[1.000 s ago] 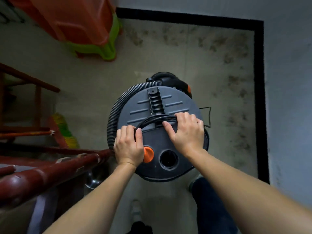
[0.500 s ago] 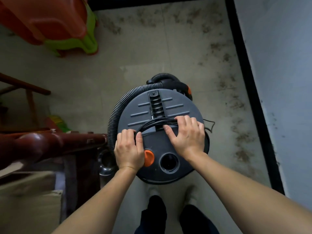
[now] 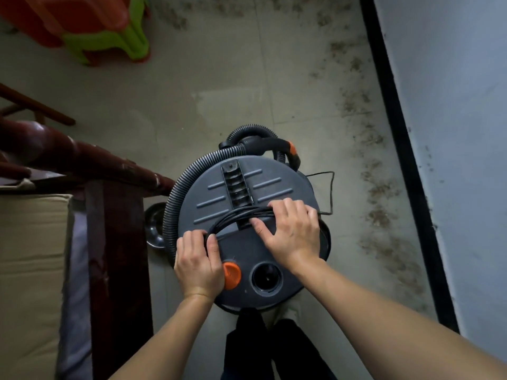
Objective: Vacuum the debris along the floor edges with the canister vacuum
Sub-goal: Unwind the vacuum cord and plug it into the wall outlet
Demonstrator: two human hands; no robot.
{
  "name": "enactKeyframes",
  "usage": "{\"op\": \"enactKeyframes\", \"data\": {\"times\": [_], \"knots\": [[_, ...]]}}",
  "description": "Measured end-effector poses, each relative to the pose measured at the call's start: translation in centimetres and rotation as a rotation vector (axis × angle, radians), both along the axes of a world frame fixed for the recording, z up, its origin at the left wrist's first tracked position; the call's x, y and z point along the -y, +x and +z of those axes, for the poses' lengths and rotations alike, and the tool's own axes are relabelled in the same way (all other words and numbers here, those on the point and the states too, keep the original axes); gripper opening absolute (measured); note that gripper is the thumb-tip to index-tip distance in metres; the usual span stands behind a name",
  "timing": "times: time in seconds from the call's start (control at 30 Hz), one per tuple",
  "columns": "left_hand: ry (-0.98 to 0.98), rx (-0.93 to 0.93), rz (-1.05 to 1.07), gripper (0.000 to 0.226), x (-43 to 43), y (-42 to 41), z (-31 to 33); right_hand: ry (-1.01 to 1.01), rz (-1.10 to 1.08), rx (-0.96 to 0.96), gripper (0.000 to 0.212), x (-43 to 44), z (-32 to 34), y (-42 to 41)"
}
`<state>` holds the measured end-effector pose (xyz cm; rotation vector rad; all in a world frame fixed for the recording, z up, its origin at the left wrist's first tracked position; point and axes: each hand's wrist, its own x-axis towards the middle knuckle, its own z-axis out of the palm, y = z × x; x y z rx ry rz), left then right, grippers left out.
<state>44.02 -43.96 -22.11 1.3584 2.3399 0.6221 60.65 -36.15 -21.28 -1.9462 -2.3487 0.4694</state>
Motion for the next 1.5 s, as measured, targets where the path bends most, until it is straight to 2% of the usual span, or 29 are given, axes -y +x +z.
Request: {"op": "enactKeyframes", "data": {"times": [0.3, 0.43, 0.5, 0.57, 0.63, 0.73, 0.87, 1.07, 1.13, 1.27, 1.3, 1.37, 1.5], "knots": [[0.002, 0.010, -0.030, 0.043, 5.1, 2.7, 0.3, 0.096, -0.042, -0.050, 0.055, 5.9, -0.9, 3.1], [-0.067, 0.026, -0.039, 0.044, 5.5, 3.0, 0.5, -0.071, -0.008, -0.021, 0.059, 6.1, -0.2, 3.4], [-0.132, 0.046, -0.059, 0.034, 5.7, 3.1, 1.4, -0.168, 0.014, -0.044, 0.056, 6.0, 0.6, 3.8], [-0.155, 0.028, -0.130, 0.020, 5.7, 3.2, 2.9, -0.235, 0.008, -0.101, 0.050, 5.9, 2.0, 4.5], [-0.158, 0.004, -0.220, 0.017, 5.8, 3.2, 4.7, -0.255, 0.028, -0.122, 0.046, 6.2, 3.9, 5.7], [-0.172, 0.089, -0.267, 0.020, 5.7, 3.9, 7.9, -0.251, 0.047, -0.145, 0.046, 7.0, 6.9, 7.9], [-0.135, 0.202, -0.343, 0.025, 4.6, 6.8, 12.7, -0.330, -0.058, -0.201, 0.045, 7.3, 10.1, 12.2], [-0.215, 0.329, -0.397, 0.038, -2.3, 14.2, 19.2, -0.343, -0.138, -0.238, 0.047, 1.6, 14.7, 20.0], [-0.217, 0.398, -0.362, 0.036, -5.6, 17.4, 21.3, -0.331, -0.158, -0.268, 0.049, -1.5, 16.3, 22.7], [-0.190, 0.684, -0.181, 0.032, -11.1, 24.1, 25.1, -0.277, -0.250, -0.379, 0.034, -6.5, 19.6, 28.8], [-0.180, 0.721, -0.140, 0.032, -12.2, 25.7, 26.1, -0.260, -0.285, -0.388, 0.038, -7.3, 20.4, 30.5], [-0.158, 0.765, -0.052, 0.031, -14.3, 28.6, 28.2, -0.261, -0.347, -0.360, 0.044, -8.4, 21.8, 33.7], [-0.069, 0.899, 0.154, 0.029, -18.2, 32.2, 32.5, -0.420, -0.315, -0.244, 0.021, -10.0, 23.8, 37.1]]}}
